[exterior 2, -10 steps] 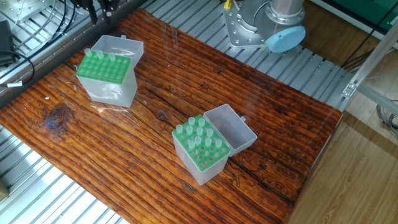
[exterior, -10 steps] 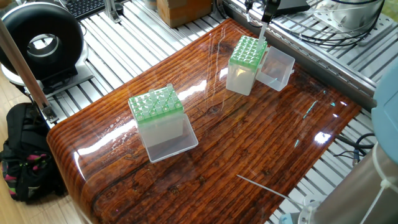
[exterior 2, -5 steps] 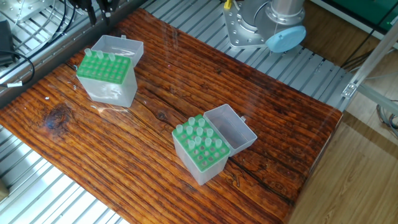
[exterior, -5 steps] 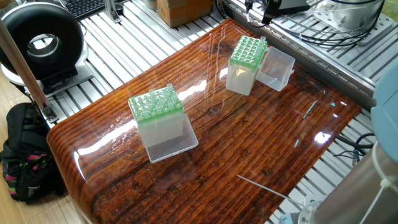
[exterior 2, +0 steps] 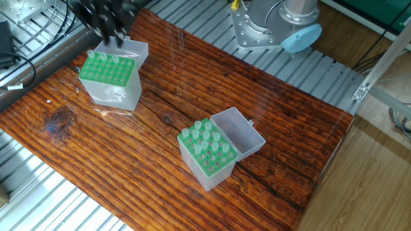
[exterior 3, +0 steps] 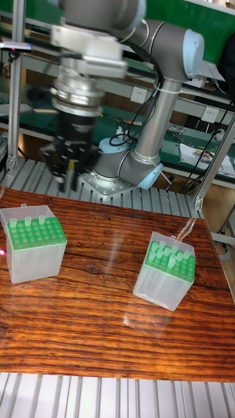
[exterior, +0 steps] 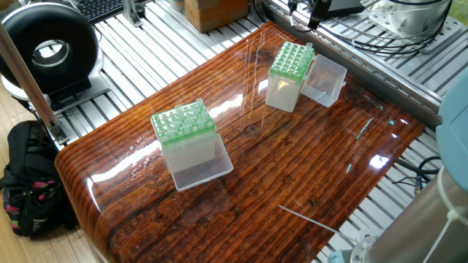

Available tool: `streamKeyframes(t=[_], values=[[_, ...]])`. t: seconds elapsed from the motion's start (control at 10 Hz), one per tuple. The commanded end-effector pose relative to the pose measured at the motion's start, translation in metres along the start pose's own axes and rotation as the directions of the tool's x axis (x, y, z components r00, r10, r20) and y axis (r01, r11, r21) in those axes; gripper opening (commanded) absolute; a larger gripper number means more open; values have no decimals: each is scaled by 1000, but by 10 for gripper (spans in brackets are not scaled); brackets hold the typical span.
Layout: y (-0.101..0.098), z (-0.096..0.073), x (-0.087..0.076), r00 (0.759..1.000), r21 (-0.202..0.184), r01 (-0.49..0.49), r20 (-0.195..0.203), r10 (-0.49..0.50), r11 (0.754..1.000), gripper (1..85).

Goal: Transfer all large pipette tips from one holder to another

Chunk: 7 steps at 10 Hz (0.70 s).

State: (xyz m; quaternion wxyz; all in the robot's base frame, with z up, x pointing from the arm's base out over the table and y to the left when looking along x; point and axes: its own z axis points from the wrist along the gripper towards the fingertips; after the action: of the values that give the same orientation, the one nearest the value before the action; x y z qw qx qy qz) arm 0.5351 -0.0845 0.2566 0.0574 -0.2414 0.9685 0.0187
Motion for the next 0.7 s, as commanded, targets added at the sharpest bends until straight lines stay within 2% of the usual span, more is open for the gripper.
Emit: streamKeyframes(t=[0.0,0.1,0.2,0.3,0.4,0.6], values=[[57,13,-34,995,-4,-100,20,100,995,287],[61,14,-36,992,0,-122,18,122,992,283],[54,14,-27,989,30,-149,-10,149,988,250],[55,14,-20,987,31,-153,-36,154,988,233],[54,14,-16,991,36,-117,-55,118,993,233],[67,13,-10,996,-20,-43,-83,41,999,237]])
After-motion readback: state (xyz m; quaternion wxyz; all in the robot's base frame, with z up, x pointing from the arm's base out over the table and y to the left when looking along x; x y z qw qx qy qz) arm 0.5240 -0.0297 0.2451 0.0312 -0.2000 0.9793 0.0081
